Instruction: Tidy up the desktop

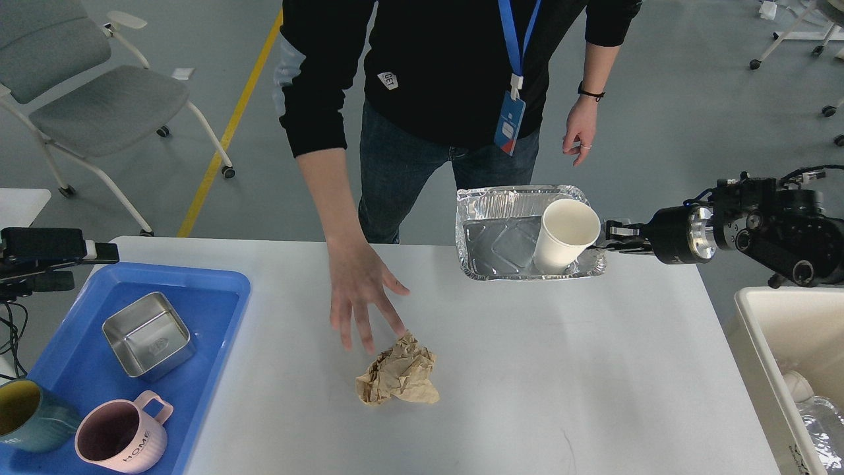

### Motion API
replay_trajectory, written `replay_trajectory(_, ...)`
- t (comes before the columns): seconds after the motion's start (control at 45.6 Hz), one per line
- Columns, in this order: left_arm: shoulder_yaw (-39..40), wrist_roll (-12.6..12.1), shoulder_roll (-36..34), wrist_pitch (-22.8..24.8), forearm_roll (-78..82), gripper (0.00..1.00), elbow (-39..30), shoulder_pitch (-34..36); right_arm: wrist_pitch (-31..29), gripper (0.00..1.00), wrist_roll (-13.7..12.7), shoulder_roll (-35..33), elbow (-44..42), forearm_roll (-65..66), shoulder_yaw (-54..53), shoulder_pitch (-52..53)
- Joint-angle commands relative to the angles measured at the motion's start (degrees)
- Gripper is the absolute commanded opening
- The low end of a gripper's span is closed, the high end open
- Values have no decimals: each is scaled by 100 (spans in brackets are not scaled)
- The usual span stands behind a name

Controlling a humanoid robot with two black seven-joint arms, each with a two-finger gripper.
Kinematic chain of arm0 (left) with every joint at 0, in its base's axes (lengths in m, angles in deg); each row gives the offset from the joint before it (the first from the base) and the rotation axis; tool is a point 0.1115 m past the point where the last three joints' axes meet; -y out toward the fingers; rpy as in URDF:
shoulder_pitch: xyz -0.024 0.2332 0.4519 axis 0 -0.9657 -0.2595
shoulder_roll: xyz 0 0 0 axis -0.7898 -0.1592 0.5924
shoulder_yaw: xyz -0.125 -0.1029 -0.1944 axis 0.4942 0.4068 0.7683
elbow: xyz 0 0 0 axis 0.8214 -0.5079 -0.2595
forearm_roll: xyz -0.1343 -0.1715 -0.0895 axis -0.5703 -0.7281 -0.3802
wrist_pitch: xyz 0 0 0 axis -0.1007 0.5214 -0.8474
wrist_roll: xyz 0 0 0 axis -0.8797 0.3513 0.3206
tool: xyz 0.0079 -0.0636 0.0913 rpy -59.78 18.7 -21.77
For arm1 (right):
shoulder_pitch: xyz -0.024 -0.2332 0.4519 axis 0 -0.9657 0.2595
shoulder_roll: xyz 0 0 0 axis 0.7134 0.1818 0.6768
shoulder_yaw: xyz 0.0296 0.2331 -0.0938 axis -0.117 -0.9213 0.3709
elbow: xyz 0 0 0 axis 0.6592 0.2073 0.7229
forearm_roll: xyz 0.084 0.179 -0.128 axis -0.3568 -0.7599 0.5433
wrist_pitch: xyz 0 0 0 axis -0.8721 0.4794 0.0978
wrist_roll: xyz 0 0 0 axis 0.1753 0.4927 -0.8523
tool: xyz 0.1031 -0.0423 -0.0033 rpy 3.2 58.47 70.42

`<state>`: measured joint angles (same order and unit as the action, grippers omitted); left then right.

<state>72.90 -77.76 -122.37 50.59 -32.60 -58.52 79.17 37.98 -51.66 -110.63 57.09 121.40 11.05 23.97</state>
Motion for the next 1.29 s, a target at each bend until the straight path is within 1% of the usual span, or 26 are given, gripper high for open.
replay_trajectory(0.0, -253, 40, -437, 320, -14, 97, -11, -29, 0, 0, 0, 9, 0, 0, 0, 19)
replay_trajectory(0.066, -403, 49, -622, 347, -23, 97, -2, -29, 0, 0, 0, 9, 0, 0, 0, 28)
replay_trajectory(0.197, -579, 207, -877, 469, -23, 97, 15, -29, 0, 0, 0, 0, 0, 0, 0, 28)
replay_trajectory(0.395, -676, 216, -711, 400, -5, 97, 59, -29, 0, 0, 0, 9, 0, 0, 0, 28)
replay_trajectory(0.46, -746, 443, -535, 277, 56, 97, 77, -29, 0, 0, 0, 9, 8, 0, 0, 45)
replay_trajectory(0.526, -729, 829, -456, 66, 152, 97, 68, 6, 0, 0, 0, 0, 8, 0, 0, 54)
replay_trajectory(0.636, -729, 1603, -271, -364, 732, 97, 68, 23, 0, 0, 0, -17, 8, 0, 0, 45)
replay_trajectory(0.68, -772, 1806, -227, -627, 899, 97, 68, 14, 0, 0, 0, -17, 8, -9, 0, 45)
replay_trajectory(0.745, -799, 1929, -174, -997, 1005, 97, 68, -29, 0, 0, 0, -17, 8, -35, 0, 45)
replay_trajectory(0.855, -922, 1938, -69, -1182, 1023, 97, 68, -47, 0, 0, 0, 0, 8, -35, 0, 45)
replay_trajectory(1.009, -975, 1807, 63, -1174, 1014, 97, 68, -47, -9, 0, 0, 9, 17, -35, 0, 54)
replay_trajectory(1.052, -975, 1675, 72, -1139, 1014, 97, 68, -38, -9, 0, -8, 0, 17, -35, 0, 54)
replay_trajectory(1.074, -975, 1561, 72, -1113, 1006, 97, 77, -38, -9, 0, -9, 0, 8, -35, 0, 54)
replay_trajectory(1.096, -966, 1247, 133, -1069, 979, 97, 94, -38, -9, 0, -9, 0, 17, -35, 0, 54)
replay_trajectory(1.14, -931, 850, 378, -998, 979, 97, 129, 14, -9, 0, -8, -8, 17, -35, 0, 45)
replay_trajectory(1.184, -870, 507, 747, -806, 979, 97, 226, 93, -9, 0, 0, -8, 17, -35, 0, 45)
replay_trajectory(1.228, -869, 217, 1142, -621, 988, 97, 366, 251, -9, 0, 0, -8, 17, -35, 0, 45)
replay_trajectory(1.272, -895, 6, 1546, -445, 988, 98, 542, 444, -9, 0, -9, -9, 17, -35, 0, 45)
